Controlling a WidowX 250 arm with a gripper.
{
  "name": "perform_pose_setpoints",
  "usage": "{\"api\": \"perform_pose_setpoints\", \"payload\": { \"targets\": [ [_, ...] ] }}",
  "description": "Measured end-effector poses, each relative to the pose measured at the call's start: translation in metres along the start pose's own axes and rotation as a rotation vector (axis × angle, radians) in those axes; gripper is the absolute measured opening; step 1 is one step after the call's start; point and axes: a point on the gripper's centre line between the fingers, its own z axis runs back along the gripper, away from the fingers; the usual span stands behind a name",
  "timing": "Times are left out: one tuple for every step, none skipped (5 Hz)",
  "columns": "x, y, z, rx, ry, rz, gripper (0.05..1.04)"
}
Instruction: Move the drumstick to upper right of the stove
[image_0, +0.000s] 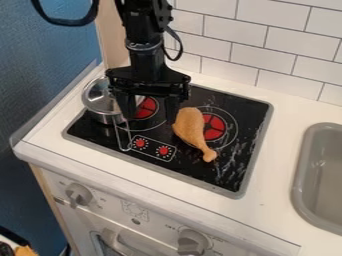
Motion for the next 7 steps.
{"api": "perform_pose_setpoints", "payload": {
  "targets": [
    [-0.004,0.0,-0.008,0.006,0.032,0.002,0.999],
    [-0.009,-0.006,-0.011,0.008,0.061,-0.004,0.999],
    [-0.017,-0.024,-0.011,0.057,0.072,0.057,0.999],
    [-0.028,-0.034,-0.011,0.041,0.039,0.245,0.999],
    [-0.033,-0.052,-0.01,0.049,0.041,0.359,0.999],
    [-0.031,-0.066,-0.022,0.053,0.044,0.438,0.999],
    [-0.023,-0.081,-0.033,0.064,0.043,0.469,0.999]
  ]
}}
